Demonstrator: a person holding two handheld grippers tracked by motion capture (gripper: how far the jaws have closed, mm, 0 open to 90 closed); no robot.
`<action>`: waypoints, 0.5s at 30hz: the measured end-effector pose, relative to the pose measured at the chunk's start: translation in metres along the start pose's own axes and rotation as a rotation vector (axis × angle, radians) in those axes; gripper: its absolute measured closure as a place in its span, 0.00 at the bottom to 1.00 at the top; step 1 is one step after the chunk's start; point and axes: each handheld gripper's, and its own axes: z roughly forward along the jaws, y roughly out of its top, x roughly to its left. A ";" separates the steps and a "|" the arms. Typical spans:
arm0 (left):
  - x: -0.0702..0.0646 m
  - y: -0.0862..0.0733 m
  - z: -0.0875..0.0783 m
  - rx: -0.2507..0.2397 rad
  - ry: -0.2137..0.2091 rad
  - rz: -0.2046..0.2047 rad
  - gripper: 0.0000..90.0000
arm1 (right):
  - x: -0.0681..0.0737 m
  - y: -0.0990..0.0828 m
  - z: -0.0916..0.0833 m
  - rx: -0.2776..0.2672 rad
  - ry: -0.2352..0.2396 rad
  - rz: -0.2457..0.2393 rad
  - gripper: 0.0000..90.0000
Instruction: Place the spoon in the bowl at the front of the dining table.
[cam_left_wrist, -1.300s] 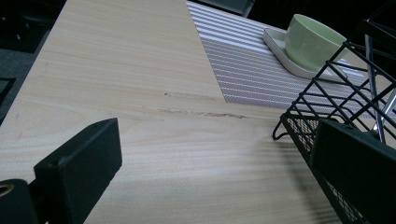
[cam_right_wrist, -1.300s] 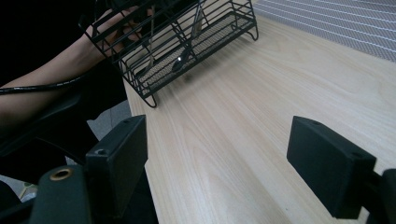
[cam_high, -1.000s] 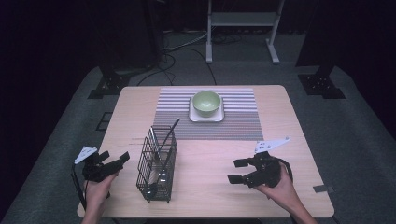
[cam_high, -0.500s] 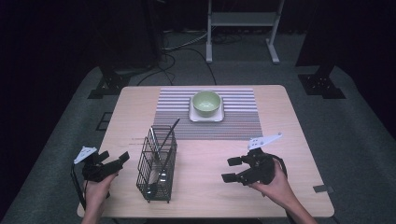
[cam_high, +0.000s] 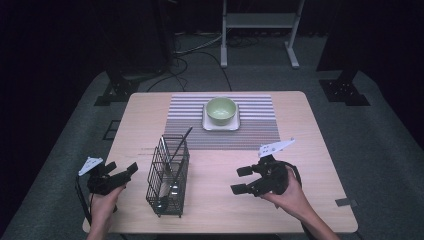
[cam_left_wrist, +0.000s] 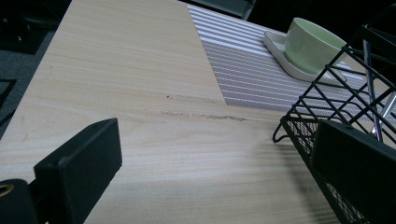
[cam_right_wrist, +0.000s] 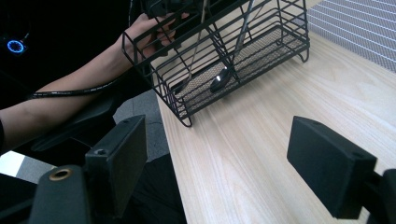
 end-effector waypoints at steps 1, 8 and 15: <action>0.000 0.000 0.000 0.000 0.000 0.000 0.01 | 0.000 0.000 0.000 0.000 0.000 0.000 0.21; 0.000 0.000 0.000 -0.001 -0.001 0.001 0.01 | 0.004 0.008 0.003 0.010 0.011 -0.014 0.21; 0.000 0.000 0.000 -0.002 -0.002 0.002 0.01 | 0.006 0.014 0.007 0.015 0.018 -0.017 0.21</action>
